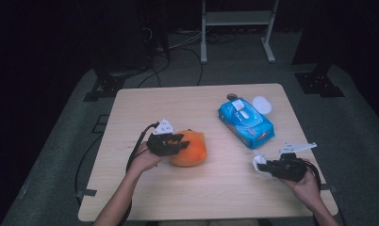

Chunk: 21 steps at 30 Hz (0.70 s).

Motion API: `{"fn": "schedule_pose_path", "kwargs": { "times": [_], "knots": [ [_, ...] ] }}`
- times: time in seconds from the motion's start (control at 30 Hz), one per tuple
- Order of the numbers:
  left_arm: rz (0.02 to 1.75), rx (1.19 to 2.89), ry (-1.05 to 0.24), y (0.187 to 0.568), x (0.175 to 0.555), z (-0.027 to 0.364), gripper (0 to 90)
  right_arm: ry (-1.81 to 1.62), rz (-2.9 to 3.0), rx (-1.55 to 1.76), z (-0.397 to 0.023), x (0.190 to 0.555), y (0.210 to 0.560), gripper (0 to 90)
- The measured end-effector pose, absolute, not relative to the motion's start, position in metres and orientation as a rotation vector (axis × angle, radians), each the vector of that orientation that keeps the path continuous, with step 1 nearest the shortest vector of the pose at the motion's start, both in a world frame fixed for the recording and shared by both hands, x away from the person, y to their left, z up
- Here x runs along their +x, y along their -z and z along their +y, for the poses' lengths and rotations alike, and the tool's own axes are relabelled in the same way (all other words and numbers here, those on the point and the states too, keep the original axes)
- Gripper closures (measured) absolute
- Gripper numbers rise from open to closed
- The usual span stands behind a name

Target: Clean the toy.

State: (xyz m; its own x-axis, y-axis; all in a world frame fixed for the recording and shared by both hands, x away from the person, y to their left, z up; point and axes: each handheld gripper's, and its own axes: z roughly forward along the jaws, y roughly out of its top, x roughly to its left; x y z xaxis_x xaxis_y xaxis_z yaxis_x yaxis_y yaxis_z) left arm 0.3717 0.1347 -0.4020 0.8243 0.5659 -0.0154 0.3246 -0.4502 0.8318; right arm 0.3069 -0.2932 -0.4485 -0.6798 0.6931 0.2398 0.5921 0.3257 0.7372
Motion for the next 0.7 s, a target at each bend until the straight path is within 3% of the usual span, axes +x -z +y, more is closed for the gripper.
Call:
{"fn": "schedule_pose_path", "kwargs": {
  "times": [0.23,0.7],
  "knots": [
    [0.662,2.065,-0.296,0.4,0.371,0.14,53.8,-1.302,2.444,1.195,-0.296,0.308,0.45,60.3],
    [0.646,2.055,-0.251,0.393,0.362,0.146,44.2,-1.382,2.4,1.175,-0.299,0.306,0.442,53.1]
  ]
}}
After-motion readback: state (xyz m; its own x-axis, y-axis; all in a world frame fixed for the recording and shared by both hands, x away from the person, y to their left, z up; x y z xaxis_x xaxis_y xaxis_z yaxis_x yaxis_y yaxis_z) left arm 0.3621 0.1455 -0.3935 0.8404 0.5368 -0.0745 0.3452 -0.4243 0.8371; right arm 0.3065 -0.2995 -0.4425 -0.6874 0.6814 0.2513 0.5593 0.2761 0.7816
